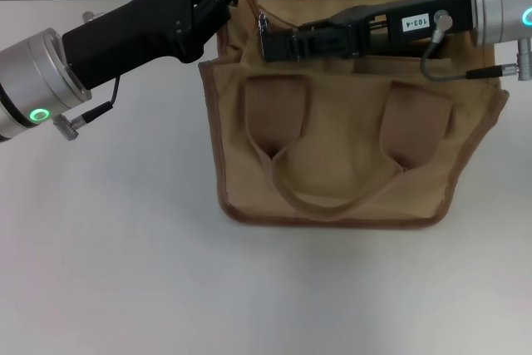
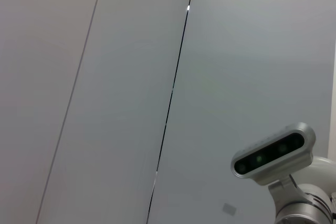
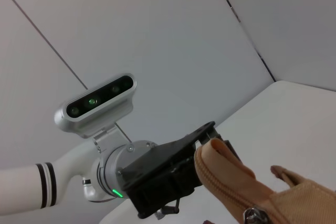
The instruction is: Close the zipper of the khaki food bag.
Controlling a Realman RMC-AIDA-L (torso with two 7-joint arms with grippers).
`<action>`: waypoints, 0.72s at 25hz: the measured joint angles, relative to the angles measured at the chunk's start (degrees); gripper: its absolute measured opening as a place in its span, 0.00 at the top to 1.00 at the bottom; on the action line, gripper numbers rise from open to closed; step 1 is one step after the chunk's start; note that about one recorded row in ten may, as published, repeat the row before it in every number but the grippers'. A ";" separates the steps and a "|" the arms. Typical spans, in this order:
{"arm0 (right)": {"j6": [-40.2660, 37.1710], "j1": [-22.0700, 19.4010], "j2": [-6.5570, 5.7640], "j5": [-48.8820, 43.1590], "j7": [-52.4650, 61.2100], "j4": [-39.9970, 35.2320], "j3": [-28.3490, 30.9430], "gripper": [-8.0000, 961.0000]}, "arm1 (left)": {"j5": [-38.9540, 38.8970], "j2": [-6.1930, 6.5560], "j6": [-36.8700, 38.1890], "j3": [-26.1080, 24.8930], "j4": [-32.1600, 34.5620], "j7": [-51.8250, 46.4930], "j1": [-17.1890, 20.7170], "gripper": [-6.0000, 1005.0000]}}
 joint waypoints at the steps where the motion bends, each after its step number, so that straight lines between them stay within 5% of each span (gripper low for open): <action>1: 0.20 -0.04 0.12 -0.02 0.00 -0.22 -0.03 0.67 | -0.03 -0.02 0.07 0.01 -0.18 0.00 -0.06 0.95; 18: 0.97 -1.77 2.16 0.36 -0.21 -3.64 -1.26 0.68 | -2.65 -0.30 -0.38 -0.03 -4.57 2.27 -1.74 0.94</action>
